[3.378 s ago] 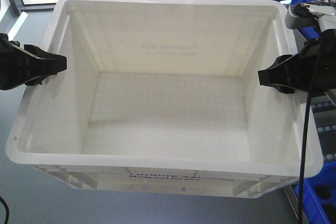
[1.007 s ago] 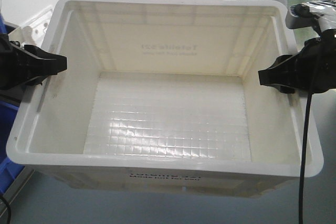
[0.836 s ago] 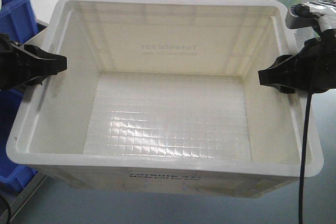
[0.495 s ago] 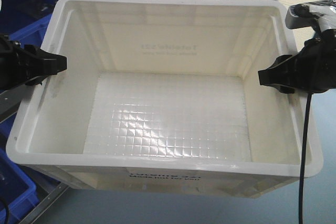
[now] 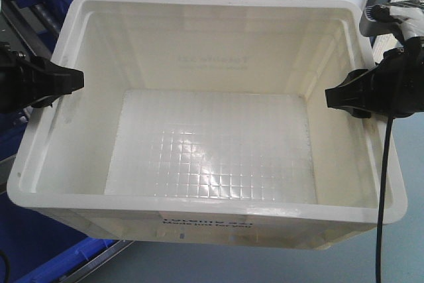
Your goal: Move bin from left to right shelf
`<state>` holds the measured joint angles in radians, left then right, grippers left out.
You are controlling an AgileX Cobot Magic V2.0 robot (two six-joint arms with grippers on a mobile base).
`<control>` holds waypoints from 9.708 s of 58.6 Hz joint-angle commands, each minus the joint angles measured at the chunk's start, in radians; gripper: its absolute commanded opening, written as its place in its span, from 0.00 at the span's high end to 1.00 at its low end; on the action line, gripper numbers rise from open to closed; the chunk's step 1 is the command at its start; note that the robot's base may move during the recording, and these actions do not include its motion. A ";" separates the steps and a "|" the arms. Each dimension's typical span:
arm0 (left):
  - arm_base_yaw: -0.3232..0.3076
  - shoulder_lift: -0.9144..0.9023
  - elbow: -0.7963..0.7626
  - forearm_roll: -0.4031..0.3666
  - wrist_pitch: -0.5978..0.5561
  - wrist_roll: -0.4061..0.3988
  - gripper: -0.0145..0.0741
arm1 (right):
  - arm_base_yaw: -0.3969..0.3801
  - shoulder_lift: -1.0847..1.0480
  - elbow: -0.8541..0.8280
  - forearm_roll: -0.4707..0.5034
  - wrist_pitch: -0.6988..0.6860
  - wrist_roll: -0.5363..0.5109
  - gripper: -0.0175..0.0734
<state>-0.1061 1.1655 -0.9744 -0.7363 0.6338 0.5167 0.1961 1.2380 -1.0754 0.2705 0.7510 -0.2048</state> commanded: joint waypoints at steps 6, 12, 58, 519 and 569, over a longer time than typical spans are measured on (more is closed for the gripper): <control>-0.034 -0.028 -0.045 -0.157 0.026 0.021 0.84 | 0.023 -0.032 -0.052 0.136 -0.103 -0.016 0.81; -0.034 -0.028 -0.045 -0.157 0.026 0.021 0.84 | 0.023 -0.032 -0.052 0.136 -0.103 -0.016 0.81; -0.034 -0.028 -0.045 -0.157 0.026 0.021 0.84 | 0.023 -0.032 -0.052 0.136 -0.102 -0.016 0.81; -0.035 0.043 -0.045 -0.125 -0.015 0.022 0.84 | 0.023 0.117 -0.052 0.128 -0.283 -0.072 0.81; -0.035 0.106 -0.045 -0.134 0.029 0.020 0.84 | 0.023 0.117 -0.052 0.128 -0.299 -0.072 0.81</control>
<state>-0.1037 1.2971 -0.9821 -0.7390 0.5789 0.5025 0.1961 1.3819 -1.0754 0.2803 0.5772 -0.2881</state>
